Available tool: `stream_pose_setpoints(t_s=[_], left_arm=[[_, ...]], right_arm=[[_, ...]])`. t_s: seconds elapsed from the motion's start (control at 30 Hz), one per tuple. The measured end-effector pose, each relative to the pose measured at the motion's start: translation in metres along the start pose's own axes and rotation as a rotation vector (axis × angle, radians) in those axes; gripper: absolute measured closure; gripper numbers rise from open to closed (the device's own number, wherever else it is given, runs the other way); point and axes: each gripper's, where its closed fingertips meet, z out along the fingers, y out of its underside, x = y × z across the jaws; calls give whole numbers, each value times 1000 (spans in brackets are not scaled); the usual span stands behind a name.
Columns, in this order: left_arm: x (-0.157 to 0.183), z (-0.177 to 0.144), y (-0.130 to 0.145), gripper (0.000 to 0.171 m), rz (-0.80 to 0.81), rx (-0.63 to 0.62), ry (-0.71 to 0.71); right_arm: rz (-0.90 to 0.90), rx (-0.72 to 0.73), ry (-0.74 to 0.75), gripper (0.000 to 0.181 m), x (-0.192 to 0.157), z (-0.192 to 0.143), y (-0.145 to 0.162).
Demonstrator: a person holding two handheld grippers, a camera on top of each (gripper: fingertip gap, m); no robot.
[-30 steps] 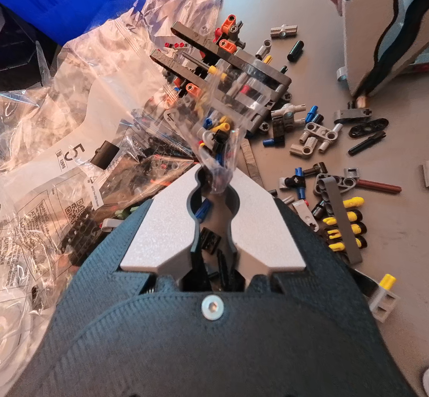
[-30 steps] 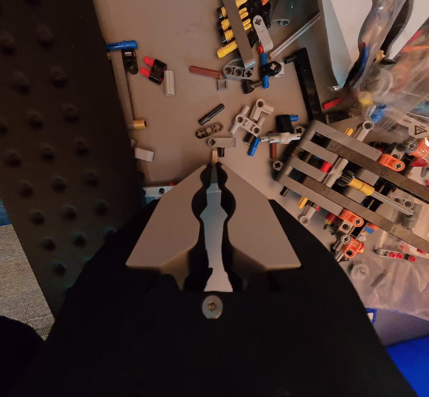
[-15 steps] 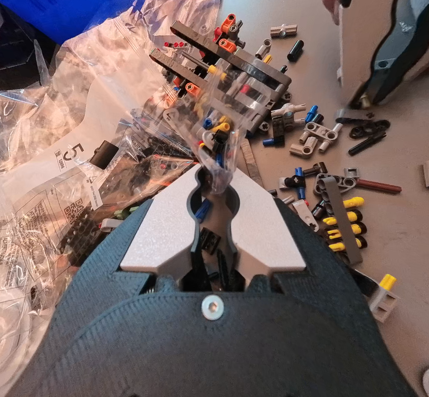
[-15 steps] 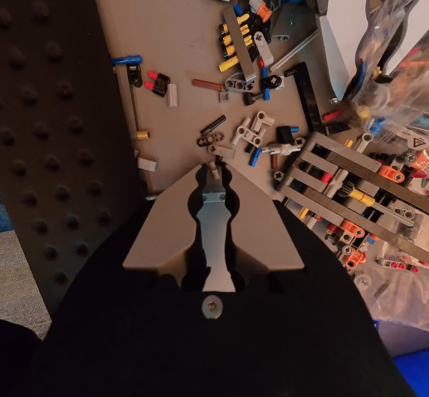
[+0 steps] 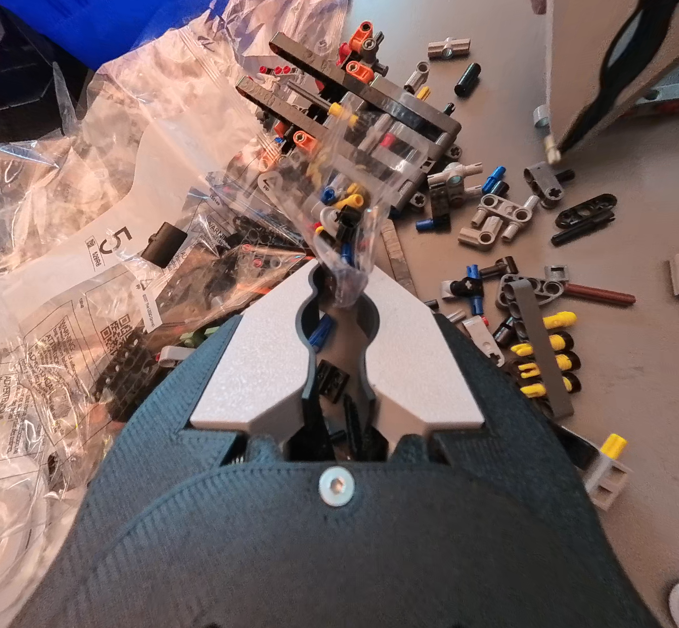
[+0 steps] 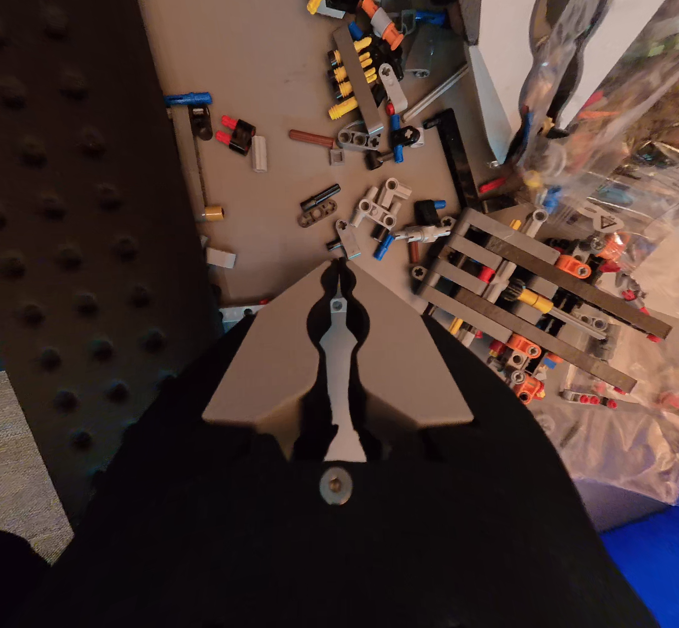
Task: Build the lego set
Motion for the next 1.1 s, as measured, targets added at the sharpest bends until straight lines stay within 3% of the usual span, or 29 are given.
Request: stream_pose_setpoints(t_s=[0.5, 0.83, 1.1], left_arm=[[0, 0, 0, 159, -1, 0, 0], [0, 1, 0, 159, -2, -1, 2], [0, 1, 0, 159, -3, -1, 3]], right_arm=[[26, -17, 0, 164, 4, 10, -3], [14, -18, -8, 181, 2, 12, 1], [29, 4, 6, 177, 7, 5, 2]])
